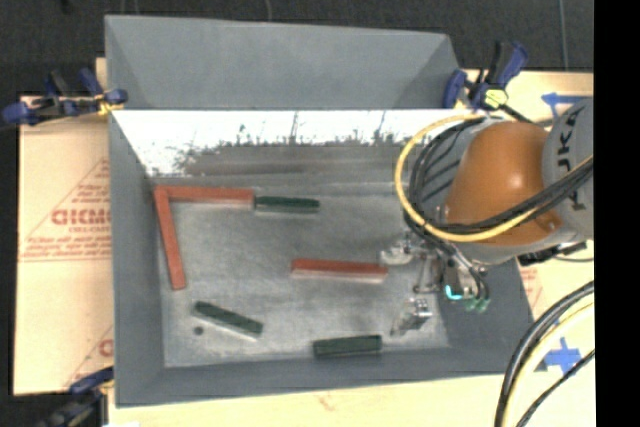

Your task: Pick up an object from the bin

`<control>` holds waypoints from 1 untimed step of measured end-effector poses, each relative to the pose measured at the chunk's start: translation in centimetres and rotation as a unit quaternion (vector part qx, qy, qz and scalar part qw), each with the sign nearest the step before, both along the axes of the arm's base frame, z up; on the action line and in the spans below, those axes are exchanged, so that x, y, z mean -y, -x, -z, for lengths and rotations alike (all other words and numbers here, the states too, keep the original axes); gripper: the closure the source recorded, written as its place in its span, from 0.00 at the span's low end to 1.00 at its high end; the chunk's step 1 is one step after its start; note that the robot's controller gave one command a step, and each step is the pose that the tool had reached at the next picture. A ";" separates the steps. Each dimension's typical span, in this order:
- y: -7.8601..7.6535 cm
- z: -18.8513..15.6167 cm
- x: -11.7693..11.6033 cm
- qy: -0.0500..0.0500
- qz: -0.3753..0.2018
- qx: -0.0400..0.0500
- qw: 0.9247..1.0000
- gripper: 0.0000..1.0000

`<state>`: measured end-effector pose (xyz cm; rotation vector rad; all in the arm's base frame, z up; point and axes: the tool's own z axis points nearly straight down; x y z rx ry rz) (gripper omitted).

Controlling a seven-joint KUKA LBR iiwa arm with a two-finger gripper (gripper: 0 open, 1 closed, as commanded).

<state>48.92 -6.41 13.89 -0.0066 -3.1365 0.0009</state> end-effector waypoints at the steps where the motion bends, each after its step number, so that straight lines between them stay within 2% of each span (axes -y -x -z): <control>1: -0.1 -0.4 0.0 0.000 -0.001 0.003 1.000 0.00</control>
Offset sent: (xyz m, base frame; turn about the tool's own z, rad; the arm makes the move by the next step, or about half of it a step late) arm 0.0745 -0.0104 -0.0660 -0.1129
